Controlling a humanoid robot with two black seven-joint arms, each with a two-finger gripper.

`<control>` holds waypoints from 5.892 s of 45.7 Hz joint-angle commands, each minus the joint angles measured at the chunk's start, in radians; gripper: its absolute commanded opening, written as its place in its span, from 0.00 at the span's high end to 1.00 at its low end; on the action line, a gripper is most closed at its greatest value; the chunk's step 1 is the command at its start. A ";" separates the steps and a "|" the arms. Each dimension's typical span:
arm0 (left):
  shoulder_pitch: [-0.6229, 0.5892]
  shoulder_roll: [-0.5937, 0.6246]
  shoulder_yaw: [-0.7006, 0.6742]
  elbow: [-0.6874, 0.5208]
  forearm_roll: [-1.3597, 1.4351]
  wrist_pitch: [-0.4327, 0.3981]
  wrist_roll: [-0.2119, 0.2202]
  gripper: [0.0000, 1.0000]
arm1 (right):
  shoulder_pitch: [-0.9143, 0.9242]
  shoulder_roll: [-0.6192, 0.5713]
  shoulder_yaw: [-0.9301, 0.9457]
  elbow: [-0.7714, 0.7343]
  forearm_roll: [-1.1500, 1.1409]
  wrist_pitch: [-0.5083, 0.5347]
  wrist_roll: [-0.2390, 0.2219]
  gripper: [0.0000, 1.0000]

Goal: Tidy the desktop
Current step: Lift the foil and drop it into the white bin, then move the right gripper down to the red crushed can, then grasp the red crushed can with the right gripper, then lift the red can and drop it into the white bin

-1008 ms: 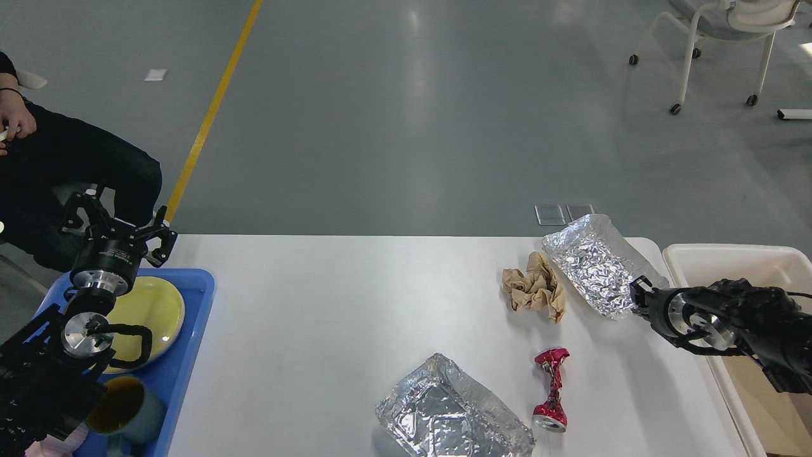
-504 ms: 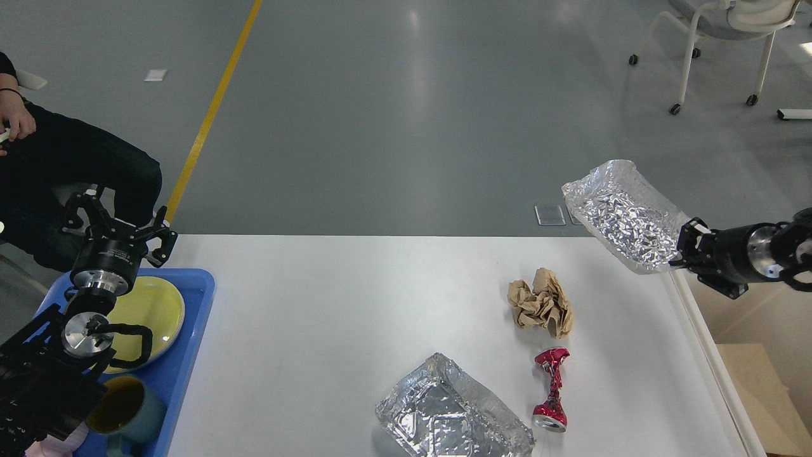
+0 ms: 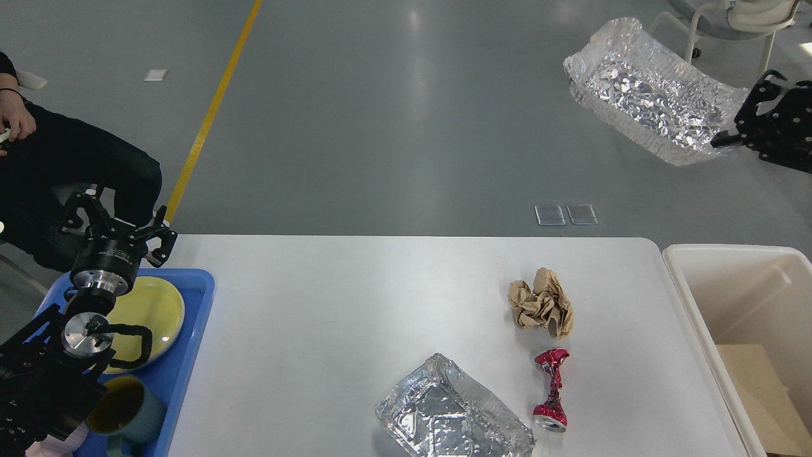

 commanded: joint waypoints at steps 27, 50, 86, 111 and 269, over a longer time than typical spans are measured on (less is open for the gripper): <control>0.000 0.001 0.000 0.000 0.000 0.000 0.000 0.03 | -0.986 -0.019 0.215 -0.273 0.060 -0.628 0.005 1.00; 0.000 0.000 0.000 0.000 0.000 0.000 0.000 0.03 | -1.148 0.044 0.329 -0.337 0.057 -0.663 0.006 0.00; 0.000 0.000 0.000 0.000 0.000 0.000 0.001 0.03 | 0.038 0.436 -0.041 0.246 0.006 -0.171 0.000 0.00; 0.000 0.000 0.000 0.000 0.000 0.000 0.000 0.03 | 0.146 0.670 -0.079 0.436 0.011 -0.052 0.000 0.00; 0.000 0.000 -0.002 0.000 0.000 0.000 0.001 0.03 | 0.186 0.289 -0.113 0.392 -0.049 -0.505 -0.018 1.00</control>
